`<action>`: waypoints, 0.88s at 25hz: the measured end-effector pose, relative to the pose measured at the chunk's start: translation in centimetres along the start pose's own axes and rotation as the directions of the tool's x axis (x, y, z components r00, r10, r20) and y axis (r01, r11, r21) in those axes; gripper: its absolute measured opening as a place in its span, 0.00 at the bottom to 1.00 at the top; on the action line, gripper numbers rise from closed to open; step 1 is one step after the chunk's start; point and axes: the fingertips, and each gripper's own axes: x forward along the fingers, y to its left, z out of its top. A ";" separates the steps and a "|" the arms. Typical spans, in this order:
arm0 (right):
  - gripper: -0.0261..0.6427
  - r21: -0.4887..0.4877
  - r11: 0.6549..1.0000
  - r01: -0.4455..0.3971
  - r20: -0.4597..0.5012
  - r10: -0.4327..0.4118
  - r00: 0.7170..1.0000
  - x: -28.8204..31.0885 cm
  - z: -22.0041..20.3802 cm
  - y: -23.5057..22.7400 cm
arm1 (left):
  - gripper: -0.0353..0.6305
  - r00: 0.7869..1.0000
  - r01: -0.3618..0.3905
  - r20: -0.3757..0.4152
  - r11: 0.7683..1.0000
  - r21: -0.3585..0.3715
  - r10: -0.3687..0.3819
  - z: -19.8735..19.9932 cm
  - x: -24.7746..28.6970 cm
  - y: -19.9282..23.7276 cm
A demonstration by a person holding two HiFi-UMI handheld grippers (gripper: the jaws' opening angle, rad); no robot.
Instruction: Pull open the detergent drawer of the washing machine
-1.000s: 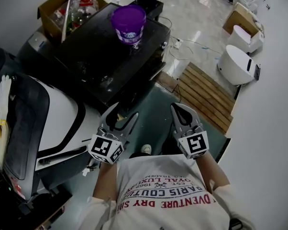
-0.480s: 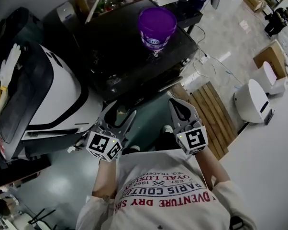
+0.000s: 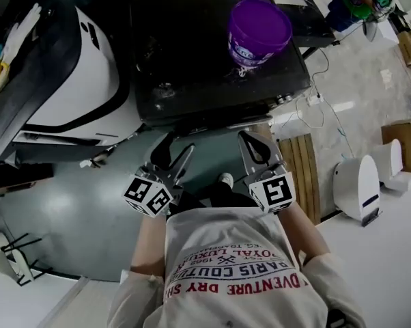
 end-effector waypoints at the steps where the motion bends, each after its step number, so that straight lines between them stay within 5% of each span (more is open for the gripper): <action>1: 0.04 -0.009 1.000 -0.029 -0.006 0.029 1.000 0.4 -0.6 0.0 | 0.47 1.000 -0.021 0.019 0.999 -0.028 0.021 -0.6 0.1 0.5; 5: 0.04 -0.043 0.992 -0.119 -0.036 0.118 0.992 2.2 -2.6 0.3 | 0.47 0.993 -0.067 0.083 0.984 -0.166 0.081 -2.1 1.1 2.6; 10: 0.04 -0.042 0.978 -0.204 -0.036 0.203 0.979 4.7 -4.1 1.1 | 0.47 0.977 -0.049 0.178 0.931 -0.362 0.121 -5.3 2.2 5.9; 22: 0.04 -0.073 0.943 -0.324 -0.087 0.318 0.944 8.8 -9.8 3.6 | 0.55 0.913 0.077 0.375 0.834 -0.547 0.161 -9.8 3.5 11.9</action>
